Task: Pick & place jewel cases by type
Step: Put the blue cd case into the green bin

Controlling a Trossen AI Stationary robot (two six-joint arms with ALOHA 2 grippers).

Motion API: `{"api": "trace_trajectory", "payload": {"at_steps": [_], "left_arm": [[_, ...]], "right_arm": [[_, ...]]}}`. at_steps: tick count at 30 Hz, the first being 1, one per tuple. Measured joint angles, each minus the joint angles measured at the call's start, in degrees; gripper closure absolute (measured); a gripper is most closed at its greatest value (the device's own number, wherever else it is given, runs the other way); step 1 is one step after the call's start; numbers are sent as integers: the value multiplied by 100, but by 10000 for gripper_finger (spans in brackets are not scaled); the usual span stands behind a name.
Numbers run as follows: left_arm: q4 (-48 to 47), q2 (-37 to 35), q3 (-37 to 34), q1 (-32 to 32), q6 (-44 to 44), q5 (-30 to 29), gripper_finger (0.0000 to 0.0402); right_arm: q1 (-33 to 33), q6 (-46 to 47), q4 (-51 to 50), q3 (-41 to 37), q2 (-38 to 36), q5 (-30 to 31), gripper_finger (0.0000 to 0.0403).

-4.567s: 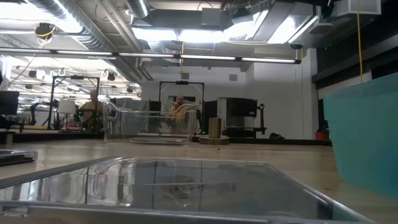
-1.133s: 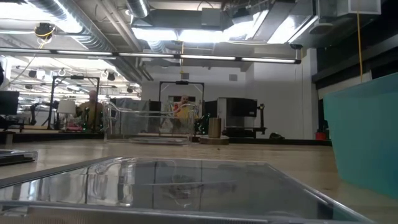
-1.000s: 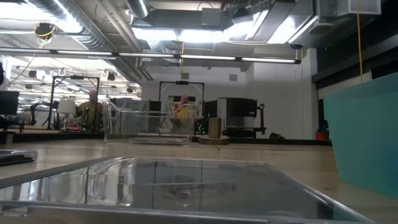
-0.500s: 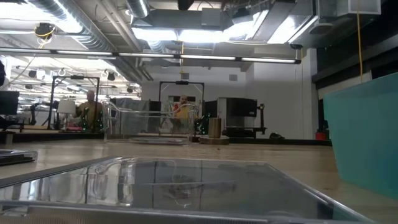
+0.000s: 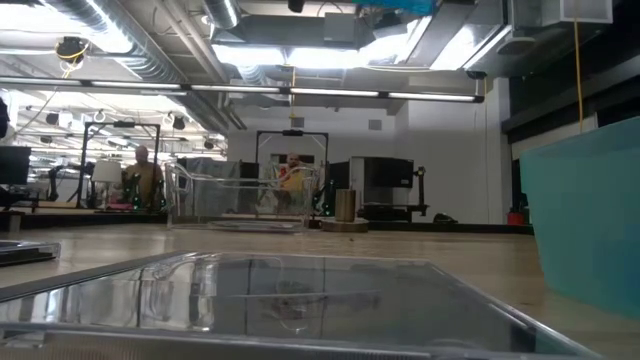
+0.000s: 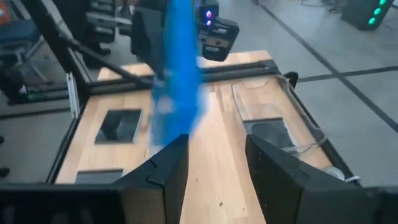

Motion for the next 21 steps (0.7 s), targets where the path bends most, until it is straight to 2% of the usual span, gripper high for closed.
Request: {"api": "trace_trajectory", "payload": {"at_steps": [7, 21], "left_arm": [[193, -139, 0, 70, 600, -756, 384], [865, -145, 2, 144, 949, -839, 384]], "right_arm": [[-519, 462, 379, 0, -128, -600, 240], [-1219, 499, 1146, 0, 196, -1470, 240]]}}
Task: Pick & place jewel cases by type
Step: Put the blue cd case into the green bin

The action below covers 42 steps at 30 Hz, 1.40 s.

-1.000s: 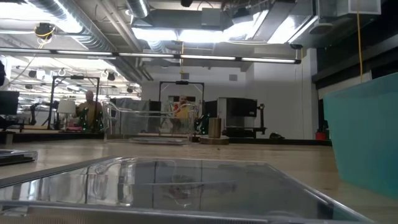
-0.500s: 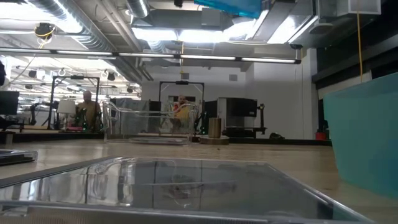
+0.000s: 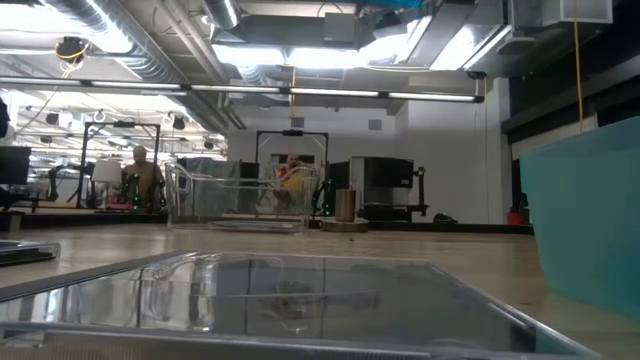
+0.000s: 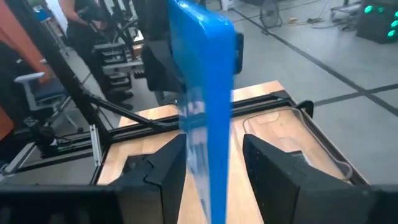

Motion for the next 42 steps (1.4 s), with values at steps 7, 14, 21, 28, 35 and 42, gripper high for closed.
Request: {"api": "trace_trajectory", "payload": {"at_steps": [7, 14, 21, 28, 35, 42], "left_arm": [[206, 0, 0, -2, 74, -67, 384], [309, 2, 0, -3, 63, -79, 384], [310, 2, 0, -7, 9, -75, 384], [310, 2, 0, 28, 13, -20, 372], [292, -16, 0, 33, 366, 119, 359], [70, -353, -2, 37, 539, 61, 329]], "right_arm": [[-179, -27, 479, 0, 344, -929, 240], [-181, -33, 776, 0, 617, -1147, 241], [-181, -198, 785, 0, 631, -1155, 309], [-179, -337, 780, 0, 625, -1149, 362], [-200, -368, 718, 0, 598, -980, 355], [-423, -366, 564, 0, 482, -1044, 361]]}}
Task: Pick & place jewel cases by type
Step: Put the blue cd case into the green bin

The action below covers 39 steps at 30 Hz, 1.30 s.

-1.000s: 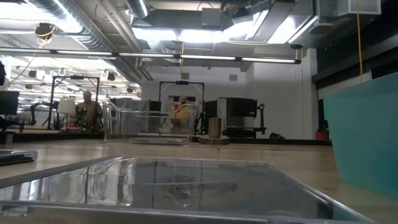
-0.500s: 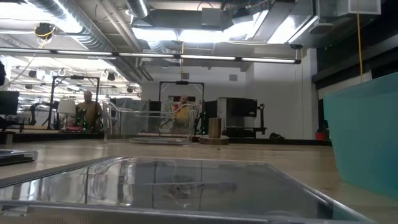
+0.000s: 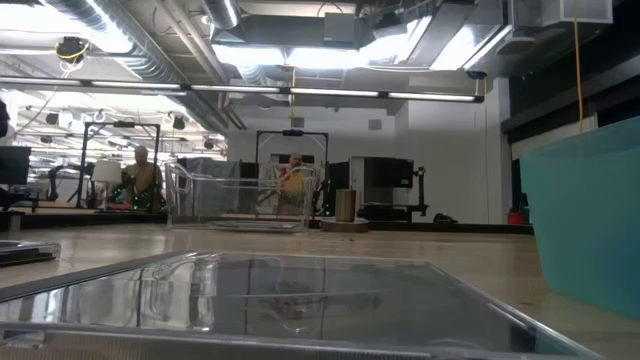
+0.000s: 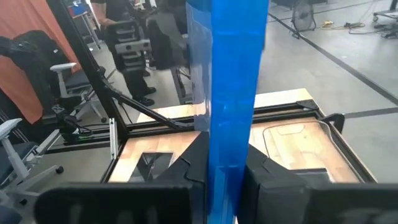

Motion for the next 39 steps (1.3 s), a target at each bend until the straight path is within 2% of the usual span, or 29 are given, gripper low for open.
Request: {"api": "trace_trajectory", "payload": {"at_steps": [8, 19, 25, 31, 39], "left_arm": [[-879, -660, 2, -10, 331, -624, 296], [-1494, -1050, 2, -6, 588, -1332, 286], [-1552, -936, 2, 121, 584, -1338, 286], [-1630, -789, 2, 264, 390, -1327, 288], [-1666, -672, 2, 303, 390, -1170, 286]], "right_arm": [[-231, 42, -763, 0, -255, 100, 361], [-311, 4, -4038, 814, -310, -105, 361], [-309, 176, -5349, 1161, -312, -449, 361], [-154, 501, -6376, 1174, -251, -864, 361], [633, 970, -6474, 1128, 108, -1176, 361]]}}
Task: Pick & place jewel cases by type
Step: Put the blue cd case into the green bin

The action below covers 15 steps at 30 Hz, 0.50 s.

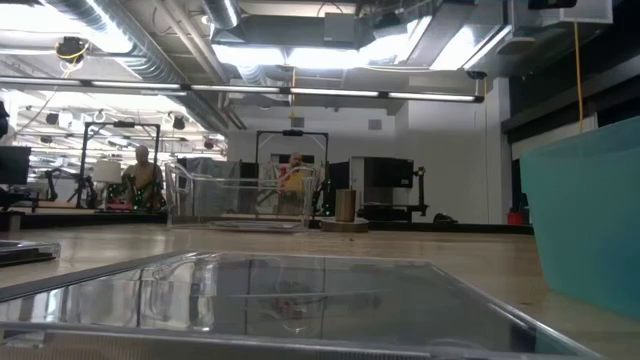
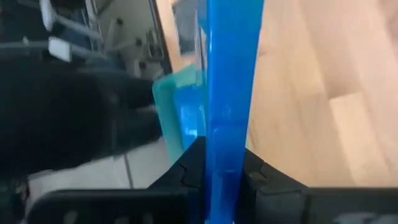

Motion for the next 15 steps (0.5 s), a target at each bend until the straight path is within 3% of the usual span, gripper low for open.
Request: {"api": "trace_trajectory", "payload": {"at_steps": [15], "left_arm": [[-424, -2, 0, 3, 193, 107, 286]], "right_arm": [[1835, -165, 157, -839, 1135, -587, 361]]}}
